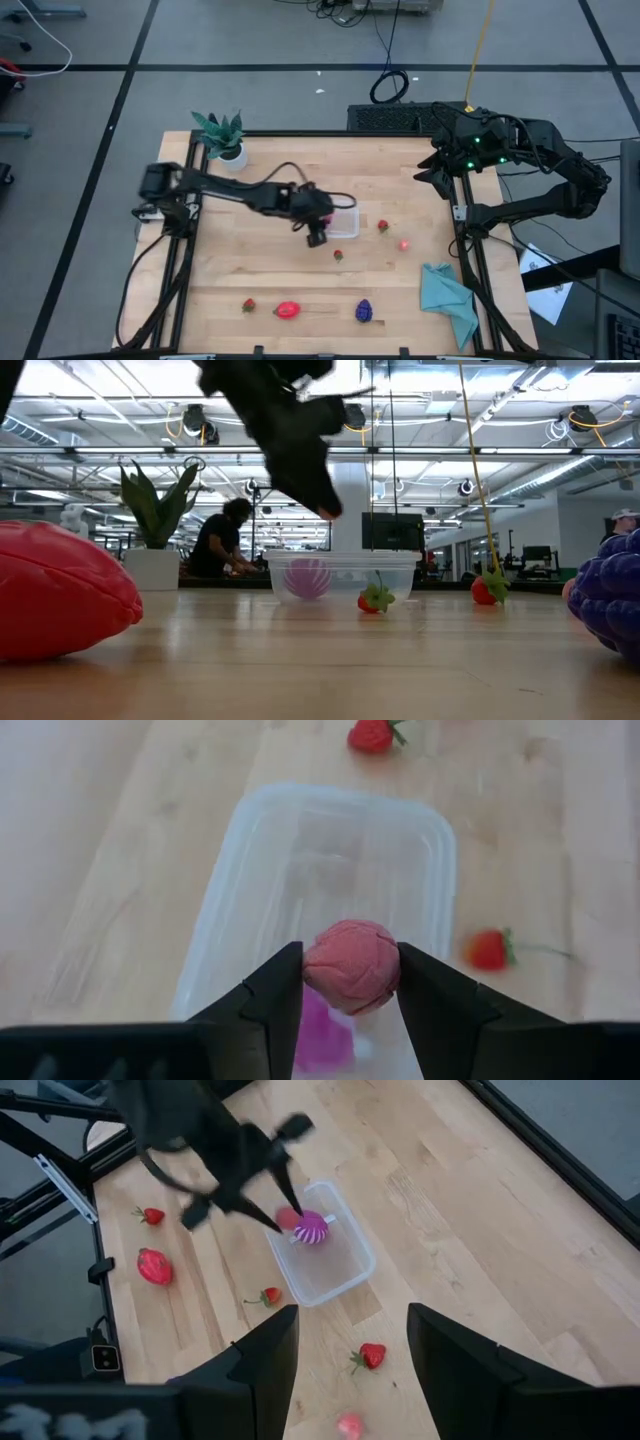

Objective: Pick and placing Produce into tupperware
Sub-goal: Put the left pink peach into the transparent bin

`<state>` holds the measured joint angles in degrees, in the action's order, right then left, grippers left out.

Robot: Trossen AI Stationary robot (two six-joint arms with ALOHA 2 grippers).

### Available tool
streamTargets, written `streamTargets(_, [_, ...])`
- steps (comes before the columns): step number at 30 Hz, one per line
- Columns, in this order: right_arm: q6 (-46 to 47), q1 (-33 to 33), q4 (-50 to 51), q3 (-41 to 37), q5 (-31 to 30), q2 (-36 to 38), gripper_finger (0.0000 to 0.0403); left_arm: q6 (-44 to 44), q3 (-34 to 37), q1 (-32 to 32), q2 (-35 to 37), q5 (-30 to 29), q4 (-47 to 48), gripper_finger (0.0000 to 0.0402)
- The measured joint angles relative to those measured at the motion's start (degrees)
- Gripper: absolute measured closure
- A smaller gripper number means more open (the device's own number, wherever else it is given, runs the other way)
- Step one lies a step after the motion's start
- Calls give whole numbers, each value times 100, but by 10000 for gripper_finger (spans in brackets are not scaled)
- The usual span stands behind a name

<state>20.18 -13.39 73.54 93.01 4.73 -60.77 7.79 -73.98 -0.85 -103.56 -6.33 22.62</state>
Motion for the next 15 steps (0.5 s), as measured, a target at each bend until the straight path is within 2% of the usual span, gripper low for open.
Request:
streamTargets(7, [-153,0,4,0,0,2,222,-315,-1140,87,-953,36,889,250])
streamTargets(15, [-464,-2,4,0,-7,2,222,-170,-1281,71,-1181,57,1206,250])
